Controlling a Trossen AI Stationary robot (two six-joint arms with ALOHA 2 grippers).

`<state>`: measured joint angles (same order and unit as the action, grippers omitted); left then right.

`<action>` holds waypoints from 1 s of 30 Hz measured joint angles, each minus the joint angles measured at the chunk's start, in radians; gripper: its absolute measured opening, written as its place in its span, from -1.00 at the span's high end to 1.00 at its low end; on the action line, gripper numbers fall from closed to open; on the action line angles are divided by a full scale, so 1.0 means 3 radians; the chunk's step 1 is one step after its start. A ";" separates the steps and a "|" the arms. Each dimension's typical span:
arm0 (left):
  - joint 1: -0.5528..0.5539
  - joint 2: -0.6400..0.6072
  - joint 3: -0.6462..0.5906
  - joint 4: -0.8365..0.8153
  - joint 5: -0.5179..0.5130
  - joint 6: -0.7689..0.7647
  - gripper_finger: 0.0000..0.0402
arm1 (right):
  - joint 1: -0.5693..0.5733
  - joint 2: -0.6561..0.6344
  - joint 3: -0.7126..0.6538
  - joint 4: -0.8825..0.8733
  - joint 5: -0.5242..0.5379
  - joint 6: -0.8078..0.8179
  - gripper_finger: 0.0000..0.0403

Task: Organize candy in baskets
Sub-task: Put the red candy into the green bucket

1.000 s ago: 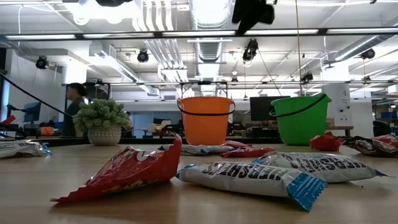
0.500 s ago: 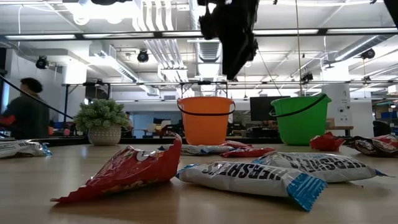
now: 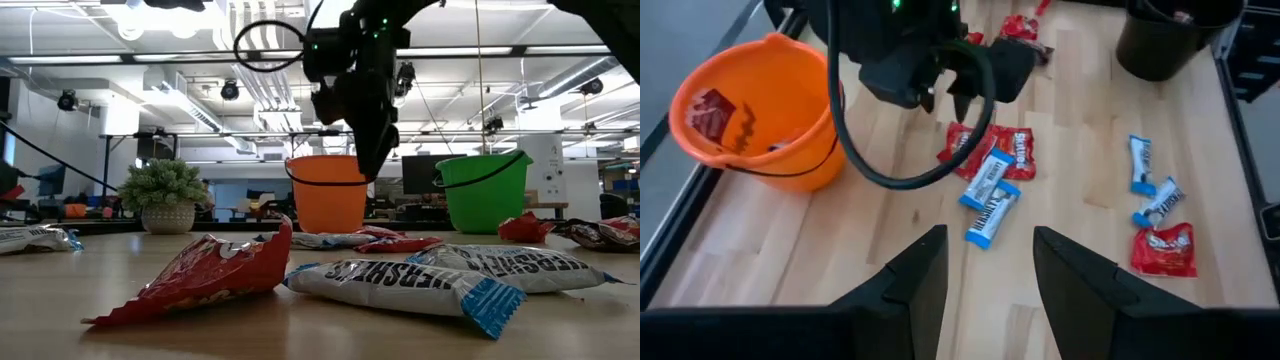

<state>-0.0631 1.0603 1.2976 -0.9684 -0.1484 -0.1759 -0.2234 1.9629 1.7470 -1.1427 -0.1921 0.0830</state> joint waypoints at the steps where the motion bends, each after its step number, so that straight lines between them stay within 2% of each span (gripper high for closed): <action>1: 0.0000 0.0000 0.0000 0.0000 -0.0008 -0.0004 0.35 | -0.0007 0.0015 0.0000 -0.0002 -0.0037 -0.0019 0.07; 11: 0.0001 0.0000 0.0000 0.0003 -0.0036 -0.0081 0.35 | -0.0020 0.0265 0.0000 0.0046 -0.0241 -0.0124 0.07; 30: 0.0001 0.0000 0.0000 0.0006 -0.0035 -0.0199 0.35 | -0.0012 0.0598 -0.0008 0.0138 -0.0234 -0.0103 0.07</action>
<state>-0.0628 1.0603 1.2976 -0.9665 -0.1589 -0.2357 -0.2272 2.1423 1.7447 -1.1013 -0.2623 0.0520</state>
